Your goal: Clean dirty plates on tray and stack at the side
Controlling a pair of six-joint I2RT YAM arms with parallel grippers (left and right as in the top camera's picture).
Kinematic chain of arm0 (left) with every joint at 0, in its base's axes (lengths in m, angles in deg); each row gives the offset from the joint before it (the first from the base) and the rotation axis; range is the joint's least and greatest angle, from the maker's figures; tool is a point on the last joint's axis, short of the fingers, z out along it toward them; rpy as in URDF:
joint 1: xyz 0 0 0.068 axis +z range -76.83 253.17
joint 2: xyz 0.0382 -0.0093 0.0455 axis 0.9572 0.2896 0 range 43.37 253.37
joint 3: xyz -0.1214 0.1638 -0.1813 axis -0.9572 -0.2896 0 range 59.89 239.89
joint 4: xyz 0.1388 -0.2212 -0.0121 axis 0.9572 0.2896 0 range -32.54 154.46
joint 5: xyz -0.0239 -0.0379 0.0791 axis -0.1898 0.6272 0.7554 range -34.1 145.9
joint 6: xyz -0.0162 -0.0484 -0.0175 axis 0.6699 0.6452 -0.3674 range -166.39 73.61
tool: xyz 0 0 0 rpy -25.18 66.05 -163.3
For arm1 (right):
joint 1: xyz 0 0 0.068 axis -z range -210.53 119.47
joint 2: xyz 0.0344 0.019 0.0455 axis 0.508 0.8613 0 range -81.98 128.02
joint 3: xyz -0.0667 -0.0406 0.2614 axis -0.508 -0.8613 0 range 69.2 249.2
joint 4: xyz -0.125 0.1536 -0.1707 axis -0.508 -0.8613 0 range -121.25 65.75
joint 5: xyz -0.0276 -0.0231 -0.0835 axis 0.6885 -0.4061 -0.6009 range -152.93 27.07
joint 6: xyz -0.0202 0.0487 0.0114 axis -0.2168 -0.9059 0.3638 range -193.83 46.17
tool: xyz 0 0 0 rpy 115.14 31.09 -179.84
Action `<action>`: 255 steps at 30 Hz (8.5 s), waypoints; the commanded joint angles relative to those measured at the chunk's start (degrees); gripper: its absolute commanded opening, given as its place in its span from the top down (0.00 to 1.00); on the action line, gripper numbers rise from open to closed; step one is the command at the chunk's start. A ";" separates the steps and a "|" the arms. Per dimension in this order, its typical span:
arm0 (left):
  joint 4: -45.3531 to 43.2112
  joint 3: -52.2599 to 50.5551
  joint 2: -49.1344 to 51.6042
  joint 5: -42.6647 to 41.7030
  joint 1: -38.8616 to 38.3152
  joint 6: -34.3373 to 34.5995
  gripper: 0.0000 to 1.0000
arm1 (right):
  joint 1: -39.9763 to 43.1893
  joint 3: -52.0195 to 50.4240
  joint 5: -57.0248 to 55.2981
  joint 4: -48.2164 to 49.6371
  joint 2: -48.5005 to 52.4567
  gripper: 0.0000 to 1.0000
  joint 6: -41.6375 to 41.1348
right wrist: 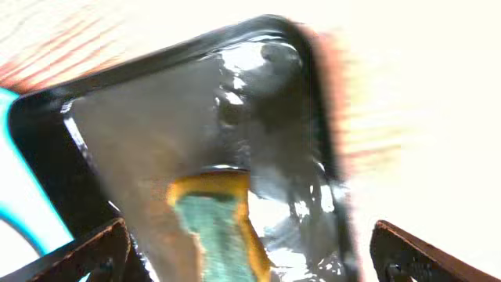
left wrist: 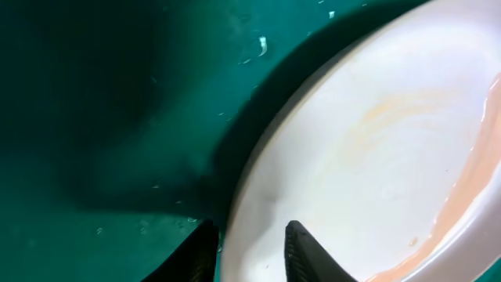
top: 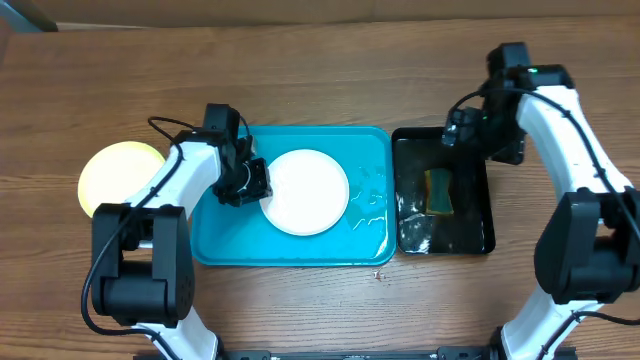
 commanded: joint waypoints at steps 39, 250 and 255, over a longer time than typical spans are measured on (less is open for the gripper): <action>11.65 18.49 -16.70 89.05 -47.50 -1.84 0.96 | 2.43 0.68 0.02 5.75 -1.18 0.00 -0.02; -10.43 -5.66 -60.52 11.39 10.86 -8.02 0.00 | -1.01 -90.75 -1.55 64.15 -110.33 0.00 1.51; -9.62 -14.05 -74.71 11.15 9.57 -7.98 0.00 | -1.01 -90.73 -1.55 64.15 -110.33 0.00 1.51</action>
